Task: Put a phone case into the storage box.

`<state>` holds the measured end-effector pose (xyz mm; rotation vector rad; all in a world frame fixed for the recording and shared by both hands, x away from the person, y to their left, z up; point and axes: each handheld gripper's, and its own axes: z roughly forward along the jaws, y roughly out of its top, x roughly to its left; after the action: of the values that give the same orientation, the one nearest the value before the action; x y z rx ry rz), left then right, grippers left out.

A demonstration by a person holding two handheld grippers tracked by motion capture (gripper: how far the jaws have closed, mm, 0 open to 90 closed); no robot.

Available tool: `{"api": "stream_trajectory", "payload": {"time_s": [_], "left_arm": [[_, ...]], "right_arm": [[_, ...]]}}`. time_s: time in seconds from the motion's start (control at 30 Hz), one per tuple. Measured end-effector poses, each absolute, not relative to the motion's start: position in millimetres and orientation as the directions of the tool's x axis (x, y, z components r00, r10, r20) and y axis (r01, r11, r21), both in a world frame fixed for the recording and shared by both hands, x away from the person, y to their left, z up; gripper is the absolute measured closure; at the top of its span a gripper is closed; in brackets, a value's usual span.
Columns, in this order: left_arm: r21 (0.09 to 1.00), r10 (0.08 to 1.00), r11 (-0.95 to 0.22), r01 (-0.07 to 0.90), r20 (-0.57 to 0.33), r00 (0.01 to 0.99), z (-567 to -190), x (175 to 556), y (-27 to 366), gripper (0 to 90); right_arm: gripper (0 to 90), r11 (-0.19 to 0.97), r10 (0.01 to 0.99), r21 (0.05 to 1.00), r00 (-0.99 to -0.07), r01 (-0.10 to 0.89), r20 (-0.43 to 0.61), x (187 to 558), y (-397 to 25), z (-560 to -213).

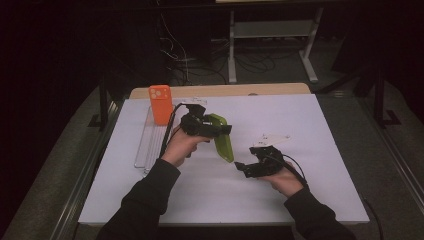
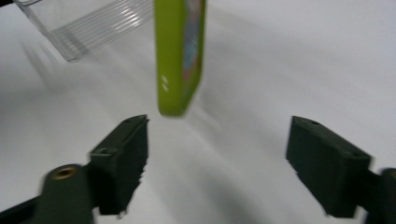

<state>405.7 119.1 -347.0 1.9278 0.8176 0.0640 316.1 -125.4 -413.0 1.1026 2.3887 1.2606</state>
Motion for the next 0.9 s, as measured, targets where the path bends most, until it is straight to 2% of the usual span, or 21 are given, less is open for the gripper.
{"api": "stream_trajectory", "payload": {"time_s": [0.13, 0.2, 0.23, 0.57, 0.9], "left_arm": [[0.81, 0.595, -0.279, 0.516, -0.276, 0.755, -335, 409, 127, 14.3], [0.807, 0.606, -0.282, 0.519, -0.27, 0.749, -328, 411, 132, 14.3], [0.807, 0.611, -0.283, 0.519, -0.265, 0.746, -324, 412, 135, 14.3], [0.817, 0.674, -0.288, 0.5, -0.199, 0.712, -290, 421, 165, 14.3], [0.815, 0.748, -0.273, 0.511, -0.154, 0.645, -273, 428, 199, 14.3]], "right_arm": [[11.0, 0.385, 0.696, 0.779, -0.71, 0.495, 0.108, 313, -133, -415], [1.8, 0.394, 0.698, 0.782, -0.71, 0.484, 0.088, 310, -137, -417], [0.0, 0.399, 0.696, 0.778, -0.712, 0.485, 0.087, 309, -140, -418], [0.0, 0.417, 0.692, 0.765, -0.717, 0.491, 0.082, 298, -167, -427], [0.0, 0.431, 0.694, 0.743, -0.714, 0.512, 0.089, 290, -183, -436]]}}
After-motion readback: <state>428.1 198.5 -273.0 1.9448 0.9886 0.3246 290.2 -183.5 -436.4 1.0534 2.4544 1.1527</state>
